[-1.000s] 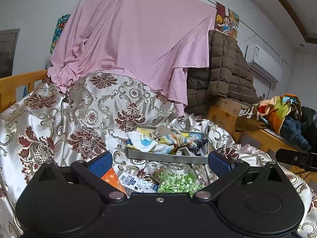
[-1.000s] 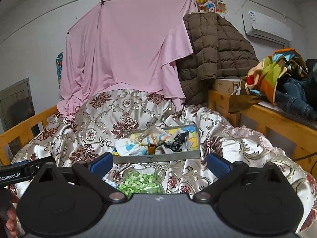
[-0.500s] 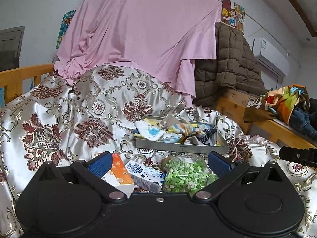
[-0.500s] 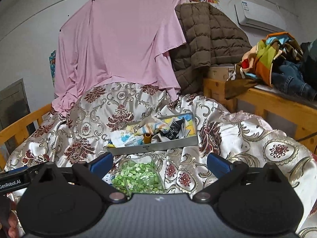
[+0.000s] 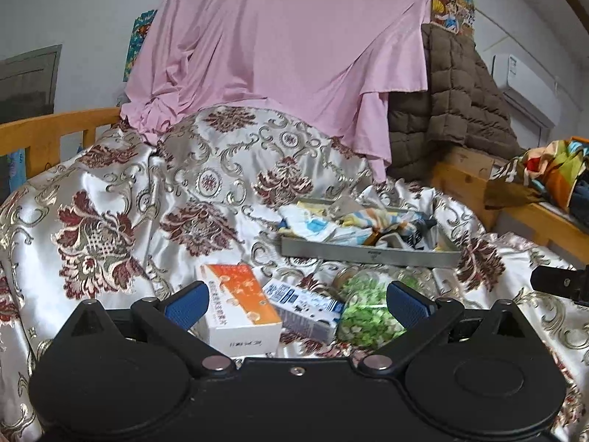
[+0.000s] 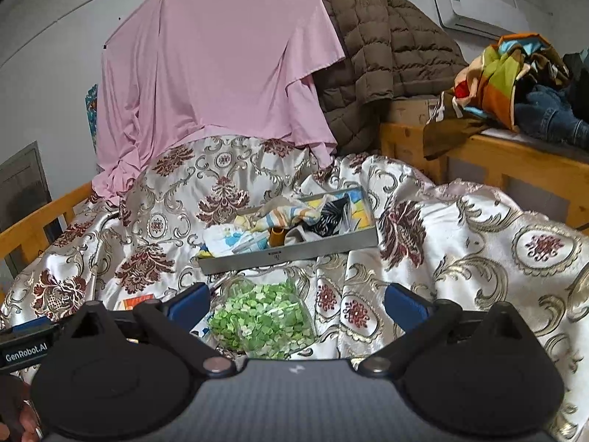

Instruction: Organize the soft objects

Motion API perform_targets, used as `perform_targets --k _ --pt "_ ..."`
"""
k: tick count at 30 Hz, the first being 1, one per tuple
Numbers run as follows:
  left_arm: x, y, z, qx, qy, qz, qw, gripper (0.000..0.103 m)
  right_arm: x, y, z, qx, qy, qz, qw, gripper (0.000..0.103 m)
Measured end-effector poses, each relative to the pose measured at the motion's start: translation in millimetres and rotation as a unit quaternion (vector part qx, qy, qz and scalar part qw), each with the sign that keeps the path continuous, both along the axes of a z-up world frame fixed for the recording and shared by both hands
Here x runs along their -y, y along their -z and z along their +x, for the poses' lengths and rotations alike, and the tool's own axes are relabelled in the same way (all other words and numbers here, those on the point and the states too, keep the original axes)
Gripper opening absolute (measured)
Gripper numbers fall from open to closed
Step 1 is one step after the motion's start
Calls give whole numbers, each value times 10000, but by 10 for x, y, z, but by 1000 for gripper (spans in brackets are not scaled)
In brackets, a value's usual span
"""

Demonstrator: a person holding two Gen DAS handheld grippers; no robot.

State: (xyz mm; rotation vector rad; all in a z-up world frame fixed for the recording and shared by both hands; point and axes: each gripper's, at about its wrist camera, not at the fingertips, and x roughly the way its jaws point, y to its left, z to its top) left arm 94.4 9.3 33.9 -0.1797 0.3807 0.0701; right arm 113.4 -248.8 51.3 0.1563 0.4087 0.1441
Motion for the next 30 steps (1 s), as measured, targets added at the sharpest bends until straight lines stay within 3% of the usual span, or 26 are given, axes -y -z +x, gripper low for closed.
perform_targets --k 13,30 --pt "-79 253 84 -215 -157 64 9996 102 -107 322 149 -268 92 36 9996 103" --pt "-24 341 90 -296 -150 200 9992 102 -195 501 141 -196 36 -220 9996 103"
